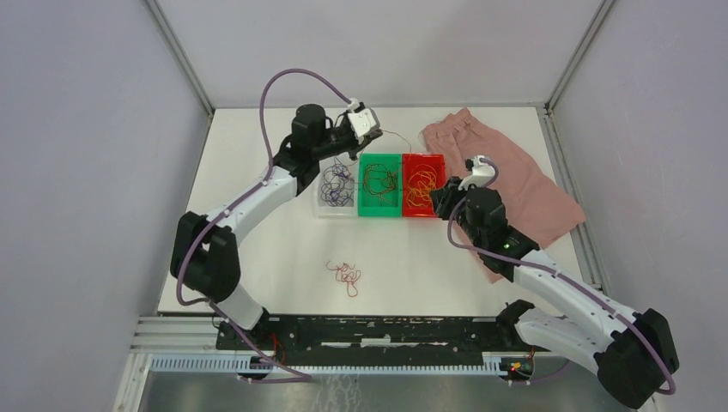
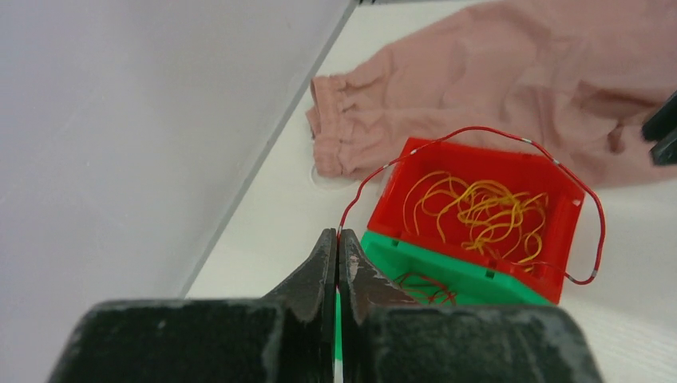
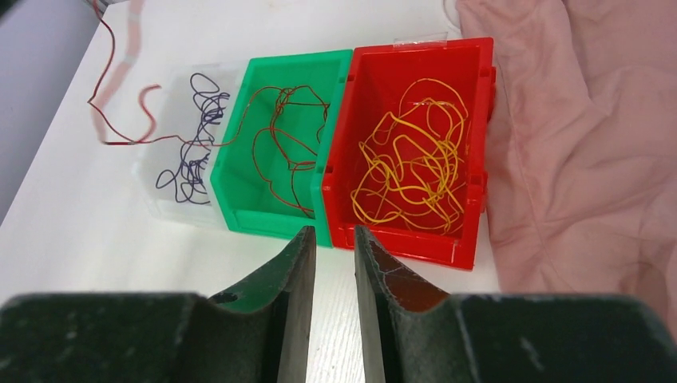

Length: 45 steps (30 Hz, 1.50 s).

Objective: Untangle the cables

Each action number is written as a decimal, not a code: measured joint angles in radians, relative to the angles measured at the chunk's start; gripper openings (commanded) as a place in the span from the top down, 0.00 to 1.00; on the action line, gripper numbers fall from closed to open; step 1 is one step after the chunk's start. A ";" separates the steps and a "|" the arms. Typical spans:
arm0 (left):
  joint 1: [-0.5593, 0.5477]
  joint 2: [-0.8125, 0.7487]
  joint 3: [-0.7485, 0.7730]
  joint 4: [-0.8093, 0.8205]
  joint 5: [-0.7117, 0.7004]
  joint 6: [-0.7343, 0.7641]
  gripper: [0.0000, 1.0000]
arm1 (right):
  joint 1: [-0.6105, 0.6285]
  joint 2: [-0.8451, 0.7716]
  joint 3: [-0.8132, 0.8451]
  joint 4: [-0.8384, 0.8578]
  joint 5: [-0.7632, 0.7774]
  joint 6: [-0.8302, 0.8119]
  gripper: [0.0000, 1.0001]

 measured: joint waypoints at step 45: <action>-0.189 0.348 0.598 -0.656 -0.197 0.100 0.97 | -0.179 0.381 0.011 0.502 -0.411 0.235 0.67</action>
